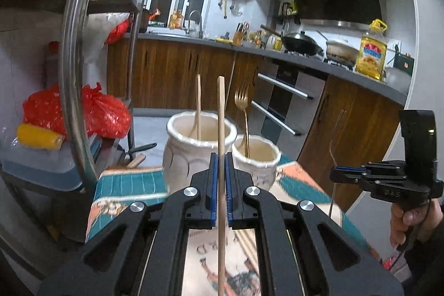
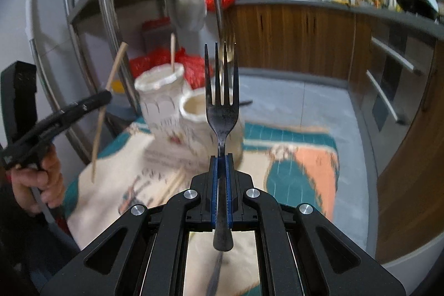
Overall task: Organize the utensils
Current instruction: 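Place the chopstick in the large compartment while the right tool places the silver fork in the small one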
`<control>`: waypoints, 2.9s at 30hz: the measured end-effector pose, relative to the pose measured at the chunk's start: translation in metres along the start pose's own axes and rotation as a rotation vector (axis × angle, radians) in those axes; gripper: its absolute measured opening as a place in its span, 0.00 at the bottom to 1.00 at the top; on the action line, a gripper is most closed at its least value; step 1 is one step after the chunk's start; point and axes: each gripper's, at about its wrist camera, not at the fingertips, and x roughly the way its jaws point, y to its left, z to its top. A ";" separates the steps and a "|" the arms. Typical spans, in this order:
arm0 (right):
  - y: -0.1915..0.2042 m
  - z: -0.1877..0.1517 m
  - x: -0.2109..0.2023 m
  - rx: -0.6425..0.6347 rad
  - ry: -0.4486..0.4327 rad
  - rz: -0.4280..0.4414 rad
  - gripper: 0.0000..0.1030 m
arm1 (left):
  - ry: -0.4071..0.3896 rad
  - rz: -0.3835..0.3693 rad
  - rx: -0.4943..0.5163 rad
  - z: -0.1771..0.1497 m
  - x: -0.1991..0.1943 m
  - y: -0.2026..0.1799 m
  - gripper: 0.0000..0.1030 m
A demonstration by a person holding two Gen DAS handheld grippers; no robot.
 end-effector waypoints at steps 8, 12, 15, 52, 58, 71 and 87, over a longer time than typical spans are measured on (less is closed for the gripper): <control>0.014 0.040 -0.008 -0.004 -0.131 0.022 0.06 | -0.112 -0.022 -0.047 0.033 0.008 0.005 0.04; 0.018 0.057 -0.002 0.014 -0.191 0.035 0.06 | -0.171 -0.012 -0.070 0.048 0.012 0.011 0.04; 0.020 0.065 0.005 0.039 -0.239 0.039 0.06 | -0.213 -0.005 -0.082 0.061 0.015 0.015 0.04; 0.021 0.057 0.096 0.023 -0.085 -0.083 0.06 | -0.085 0.196 0.018 0.035 0.088 0.003 0.04; 0.023 0.053 0.111 0.020 -0.031 -0.086 0.06 | -0.017 0.222 0.037 0.031 0.099 0.002 0.04; 0.022 0.053 0.119 0.040 -0.011 -0.084 0.06 | 0.001 0.226 0.042 0.033 0.100 0.001 0.06; 0.028 0.052 0.079 0.004 -0.045 -0.063 0.17 | -0.020 0.230 0.061 0.032 0.073 -0.006 0.47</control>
